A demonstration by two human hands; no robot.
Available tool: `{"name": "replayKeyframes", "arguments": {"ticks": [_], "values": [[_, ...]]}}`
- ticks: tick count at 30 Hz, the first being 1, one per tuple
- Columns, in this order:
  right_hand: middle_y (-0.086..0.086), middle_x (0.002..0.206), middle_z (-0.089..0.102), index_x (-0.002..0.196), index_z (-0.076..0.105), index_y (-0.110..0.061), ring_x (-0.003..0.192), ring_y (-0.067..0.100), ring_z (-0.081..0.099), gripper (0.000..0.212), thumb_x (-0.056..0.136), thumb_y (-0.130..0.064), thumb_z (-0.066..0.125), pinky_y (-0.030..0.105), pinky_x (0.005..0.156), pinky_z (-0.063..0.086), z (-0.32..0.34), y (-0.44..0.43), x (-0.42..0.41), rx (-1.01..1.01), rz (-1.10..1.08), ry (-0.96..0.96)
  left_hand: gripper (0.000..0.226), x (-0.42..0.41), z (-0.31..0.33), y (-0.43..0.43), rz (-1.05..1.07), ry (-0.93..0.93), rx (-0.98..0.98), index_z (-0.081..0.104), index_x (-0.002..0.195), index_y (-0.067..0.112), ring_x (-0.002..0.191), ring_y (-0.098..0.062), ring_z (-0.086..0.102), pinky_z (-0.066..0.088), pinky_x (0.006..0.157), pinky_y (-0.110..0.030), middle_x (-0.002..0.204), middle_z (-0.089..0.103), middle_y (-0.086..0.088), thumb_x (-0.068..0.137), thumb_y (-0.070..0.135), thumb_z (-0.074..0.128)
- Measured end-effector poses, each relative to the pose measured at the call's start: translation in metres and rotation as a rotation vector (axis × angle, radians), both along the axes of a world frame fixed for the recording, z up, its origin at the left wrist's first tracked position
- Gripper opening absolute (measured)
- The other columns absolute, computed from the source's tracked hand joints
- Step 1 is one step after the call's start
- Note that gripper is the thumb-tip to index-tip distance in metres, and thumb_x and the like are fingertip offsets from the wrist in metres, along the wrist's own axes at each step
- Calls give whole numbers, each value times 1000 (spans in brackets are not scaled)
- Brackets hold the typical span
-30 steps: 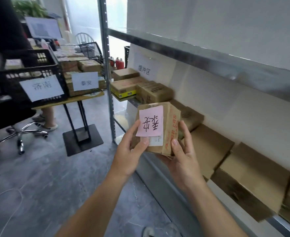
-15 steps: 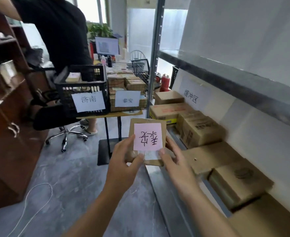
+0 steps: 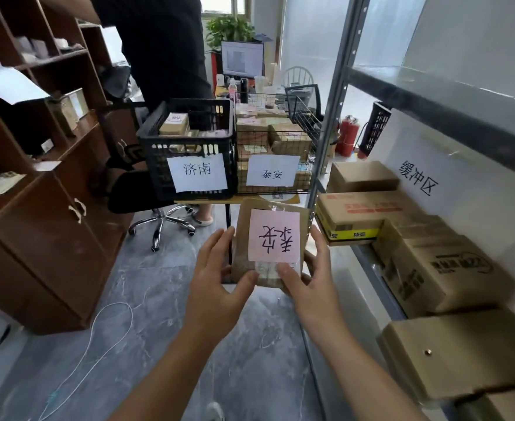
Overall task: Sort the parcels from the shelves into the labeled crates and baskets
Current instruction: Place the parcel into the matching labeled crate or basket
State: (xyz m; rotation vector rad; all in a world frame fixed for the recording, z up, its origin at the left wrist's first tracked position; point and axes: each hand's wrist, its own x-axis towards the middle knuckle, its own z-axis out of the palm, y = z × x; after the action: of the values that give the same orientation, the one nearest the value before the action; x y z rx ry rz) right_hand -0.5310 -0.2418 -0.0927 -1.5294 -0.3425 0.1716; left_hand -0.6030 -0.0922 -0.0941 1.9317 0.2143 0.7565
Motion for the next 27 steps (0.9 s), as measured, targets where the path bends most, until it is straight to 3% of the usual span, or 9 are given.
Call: {"name": "replayKeyframes", "arguments": {"ticks": [3, 7, 11, 14, 18, 20, 23, 25, 27], "values": [[-14, 139, 53, 120, 32, -83, 106, -5, 64, 75, 97, -22, 69, 37, 96, 58, -9, 29, 32, -10, 7, -3, 71, 34, -10, 25, -36, 13, -24, 39, 148, 27, 118, 11, 50, 46, 83, -5, 145, 43, 12, 85, 17, 70], [-8, 139, 56, 136, 34, -69, 113, 0, 64, 72, 98, -16, 66, 45, 99, 57, -17, 77, 97, -1, -23, 5, 70, 100, -16, 72, -85, 23, -48, 40, 147, 29, 120, 11, 49, 44, 87, -5, 133, 49, 20, 88, 5, 68], [-10, 136, 58, 127, 33, -77, 112, 6, 65, 72, 98, -20, 66, 48, 98, 56, -5, 135, 166, -40, -72, -43, 66, 175, -9, 133, -105, 13, -110, 40, 147, 32, 127, 5, 47, 47, 101, -20, 139, 49, 20, 90, 13, 67], [-11, 139, 57, 130, 31, -77, 113, 2, 64, 71, 98, -24, 66, 49, 100, 55, 8, 167, 211, -65, -58, -70, 64, 216, 3, 166, -107, -11, -141, 42, 146, 34, 123, 2, 52, 49, 98, -24, 137, 52, 20, 91, 16, 67], [-16, 139, 58, 134, 30, -73, 122, 3, 58, 71, 100, -21, 63, 47, 105, 52, 16, 203, 257, -54, -75, -96, 62, 270, 15, 206, -159, -1, -109, 42, 145, 36, 116, 5, 55, 51, 92, -20, 133, 51, 16, 92, 15, 65], [-19, 132, 60, 140, 29, -66, 118, 5, 61, 71, 101, -17, 62, 46, 102, 55, 17, 216, 275, -41, -113, -84, 60, 291, 17, 218, -170, 4, -97, 42, 143, 37, 113, 14, 52, 47, 87, -9, 131, 50, 19, 92, 13, 64], [-14, 138, 59, 137, 30, -72, 121, 12, 61, 71, 100, -22, 64, 49, 101, 55, 22, 229, 308, -56, -132, -90, 60, 319, 23, 233, -180, 17, -59, 40, 146, 34, 114, 15, 48, 39, 85, -1, 132, 48, 21, 93, 18, 65], [-10, 138, 58, 143, 29, -67, 120, 18, 63, 70, 99, -24, 64, 50, 98, 57, 30, 234, 338, -84, -128, -107, 57, 341, 27, 245, -169, 40, -9, 40, 144, 37, 121, 11, 43, 35, 92, -4, 133, 44, 27, 93, 30, 64], [-10, 130, 59, 151, 29, -56, 112, 22, 66, 70, 101, -21, 62, 43, 89, 61, 42, 236, 374, -88, -136, -87, 54, 363, 34, 257, -144, 60, 6, 41, 143, 36, 125, 7, 40, 34, 101, -17, 131, 41, 29, 92, 38, 58]]}}
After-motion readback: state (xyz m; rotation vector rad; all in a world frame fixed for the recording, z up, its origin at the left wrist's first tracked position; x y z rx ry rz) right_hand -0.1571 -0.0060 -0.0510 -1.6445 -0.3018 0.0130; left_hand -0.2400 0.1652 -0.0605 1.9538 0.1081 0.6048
